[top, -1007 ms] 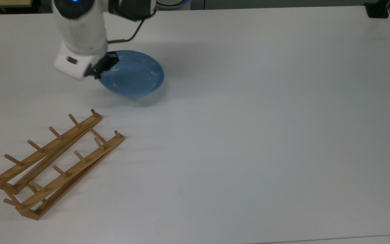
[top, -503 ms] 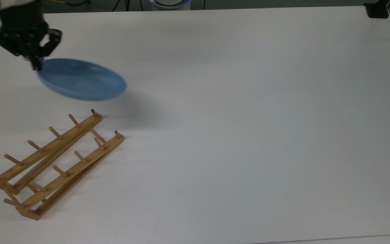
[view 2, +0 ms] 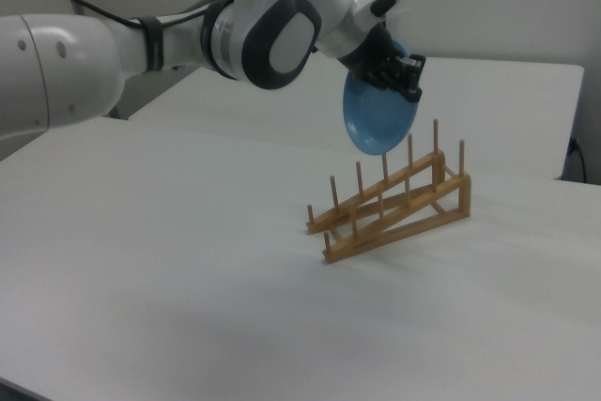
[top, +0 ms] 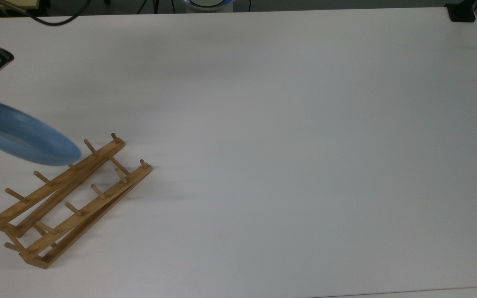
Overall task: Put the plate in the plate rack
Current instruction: 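Lift the plate and carry it over the wooden rack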
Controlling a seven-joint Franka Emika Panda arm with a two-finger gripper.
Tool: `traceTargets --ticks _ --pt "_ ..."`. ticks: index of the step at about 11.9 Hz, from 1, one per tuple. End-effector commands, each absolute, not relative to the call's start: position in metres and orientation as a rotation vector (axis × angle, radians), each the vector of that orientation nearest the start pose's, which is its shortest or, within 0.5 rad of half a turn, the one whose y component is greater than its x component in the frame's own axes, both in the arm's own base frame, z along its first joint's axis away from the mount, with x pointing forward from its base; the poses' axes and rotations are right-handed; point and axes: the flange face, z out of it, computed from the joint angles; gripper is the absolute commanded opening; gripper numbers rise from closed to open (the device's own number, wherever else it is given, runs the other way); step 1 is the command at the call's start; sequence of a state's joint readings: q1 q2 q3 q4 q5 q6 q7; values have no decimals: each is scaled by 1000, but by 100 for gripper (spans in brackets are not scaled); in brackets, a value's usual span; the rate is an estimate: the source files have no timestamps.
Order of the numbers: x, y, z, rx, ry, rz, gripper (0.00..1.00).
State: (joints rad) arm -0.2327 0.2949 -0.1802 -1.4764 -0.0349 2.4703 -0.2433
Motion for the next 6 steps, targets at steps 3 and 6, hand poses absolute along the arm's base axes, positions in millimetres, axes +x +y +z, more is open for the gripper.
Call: traceTargets --ticks 3,6 --pt "649 -264 548 -3210 266 -1280 0" --pt "656 -257 527 -3227 302 -1282 0"
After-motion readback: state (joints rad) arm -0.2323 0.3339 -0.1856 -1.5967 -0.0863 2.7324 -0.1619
